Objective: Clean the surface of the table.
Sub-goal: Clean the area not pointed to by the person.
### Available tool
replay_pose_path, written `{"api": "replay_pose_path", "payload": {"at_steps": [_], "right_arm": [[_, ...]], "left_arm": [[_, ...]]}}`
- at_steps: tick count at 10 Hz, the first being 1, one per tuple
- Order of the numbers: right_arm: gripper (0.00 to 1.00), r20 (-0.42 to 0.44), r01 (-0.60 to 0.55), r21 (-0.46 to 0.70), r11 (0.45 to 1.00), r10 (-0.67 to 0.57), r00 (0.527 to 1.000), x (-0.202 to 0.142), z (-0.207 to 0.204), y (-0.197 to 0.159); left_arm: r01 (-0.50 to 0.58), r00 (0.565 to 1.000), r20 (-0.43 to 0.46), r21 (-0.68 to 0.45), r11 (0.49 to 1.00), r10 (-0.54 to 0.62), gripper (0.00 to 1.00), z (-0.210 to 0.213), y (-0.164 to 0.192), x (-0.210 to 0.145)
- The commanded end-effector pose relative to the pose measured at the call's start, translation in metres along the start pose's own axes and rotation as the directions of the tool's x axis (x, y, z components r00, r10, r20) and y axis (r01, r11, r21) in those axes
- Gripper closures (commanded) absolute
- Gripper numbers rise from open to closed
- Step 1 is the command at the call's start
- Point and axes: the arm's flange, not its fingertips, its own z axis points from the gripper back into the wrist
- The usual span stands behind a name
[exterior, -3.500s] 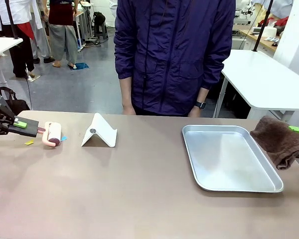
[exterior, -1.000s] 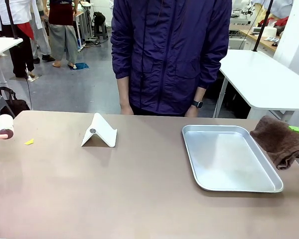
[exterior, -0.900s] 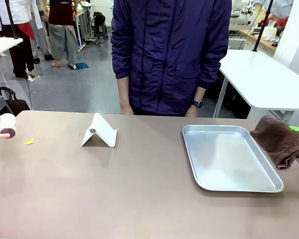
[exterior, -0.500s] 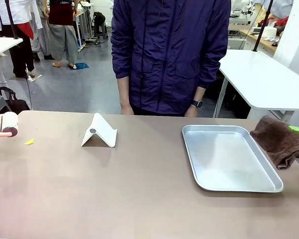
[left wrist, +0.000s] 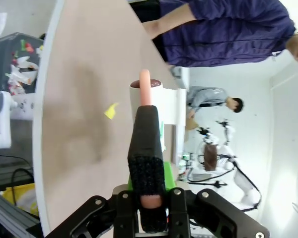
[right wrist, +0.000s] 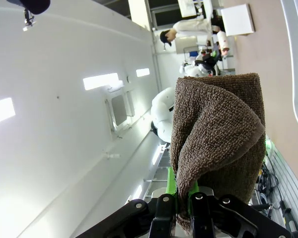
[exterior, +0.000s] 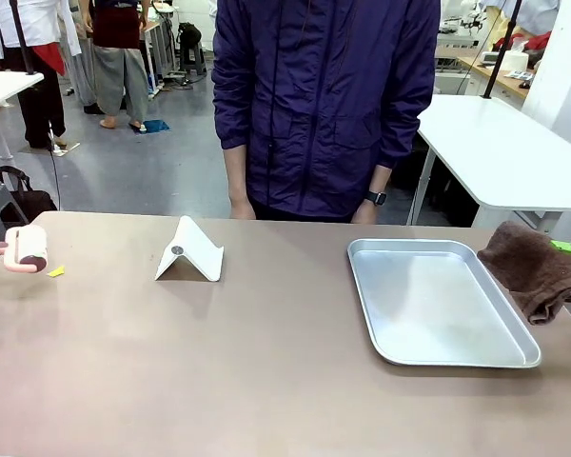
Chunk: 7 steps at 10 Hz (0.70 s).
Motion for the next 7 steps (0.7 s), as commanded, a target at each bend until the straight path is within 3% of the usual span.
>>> {"api": "replay_pose_path", "payload": {"at_steps": [1,7], "right_arm": [[0.91,-0.009,-0.003,0.006,1.0,0.003,1.0,0.0,0.0,0.005],[0.91,-0.009,-0.003,0.006,1.0,0.003,1.0,0.0,0.0,0.005]], "left_arm": [[0.051,0.998,-0.035,0.103,0.993,-0.048,0.78,-0.014,0.0,0.005],[-0.068,0.995,-0.066,0.136,0.988,0.078,0.78,-0.023,0.017,0.029]]}}
